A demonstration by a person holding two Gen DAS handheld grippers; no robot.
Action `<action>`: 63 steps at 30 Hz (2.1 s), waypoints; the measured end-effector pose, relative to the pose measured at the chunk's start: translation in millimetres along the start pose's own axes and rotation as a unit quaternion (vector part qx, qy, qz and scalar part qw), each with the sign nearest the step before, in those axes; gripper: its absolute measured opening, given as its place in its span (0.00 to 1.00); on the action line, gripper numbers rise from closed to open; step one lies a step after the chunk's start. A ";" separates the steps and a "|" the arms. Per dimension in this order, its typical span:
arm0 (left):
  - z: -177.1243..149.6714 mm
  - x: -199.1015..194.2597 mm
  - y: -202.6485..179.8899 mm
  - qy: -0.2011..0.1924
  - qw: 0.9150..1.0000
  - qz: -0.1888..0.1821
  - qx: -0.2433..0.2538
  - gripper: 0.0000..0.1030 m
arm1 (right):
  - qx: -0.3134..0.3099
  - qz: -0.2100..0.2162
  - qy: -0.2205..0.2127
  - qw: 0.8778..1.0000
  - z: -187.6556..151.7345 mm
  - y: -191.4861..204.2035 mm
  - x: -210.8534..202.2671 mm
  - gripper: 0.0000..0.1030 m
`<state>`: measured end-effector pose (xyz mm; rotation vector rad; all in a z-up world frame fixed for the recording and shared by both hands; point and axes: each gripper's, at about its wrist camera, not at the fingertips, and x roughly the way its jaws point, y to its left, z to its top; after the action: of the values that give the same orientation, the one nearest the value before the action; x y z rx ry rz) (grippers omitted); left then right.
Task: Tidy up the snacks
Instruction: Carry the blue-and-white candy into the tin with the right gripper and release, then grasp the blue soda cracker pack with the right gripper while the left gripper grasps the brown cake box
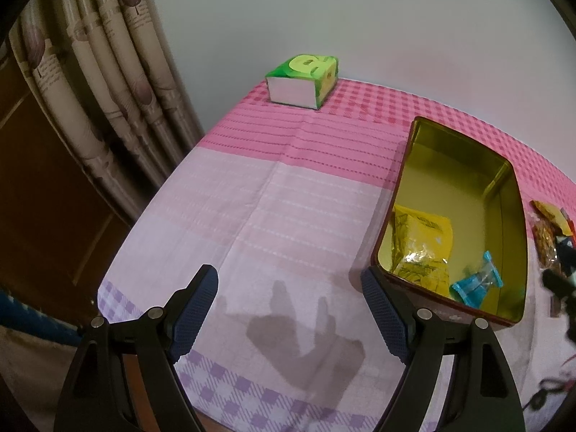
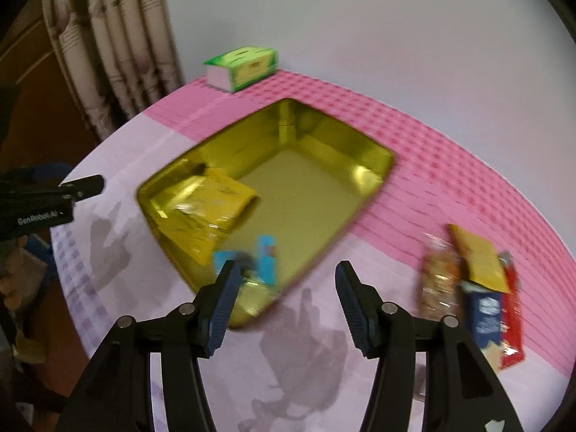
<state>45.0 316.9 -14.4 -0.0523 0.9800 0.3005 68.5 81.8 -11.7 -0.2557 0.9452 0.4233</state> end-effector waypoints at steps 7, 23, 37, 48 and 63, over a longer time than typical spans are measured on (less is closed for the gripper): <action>-1.8 -1.3 -12.9 -0.002 1.000 -0.005 0.022 0.80 | 0.053 -0.055 0.002 0.997 -27.3 -73.1 -20.6 0.51; -8.8 -10.8 -44.4 -0.020 0.997 -0.040 0.067 0.80 | 0.110 -0.089 0.050 0.989 -76.5 -170.2 -4.4 0.51; -30.3 -33.9 -125.6 -0.016 0.987 -0.077 0.143 0.81 | 0.109 -0.046 0.052 0.992 -76.9 -178.1 17.8 0.46; -48.0 -35.3 -209.3 0.000 0.972 -0.125 0.198 0.81 | 0.111 -0.059 0.035 0.992 -95.2 -177.8 -2.9 0.45; -56.5 -42.2 -287.2 0.013 0.960 -0.188 0.206 0.81 | 0.166 -0.115 -0.006 0.979 -148.7 -221.3 -68.6 0.45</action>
<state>55.9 22.3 -37.4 0.1385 1.0200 -0.2569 26.4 -189.4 -32.8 -0.0553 0.9465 0.0512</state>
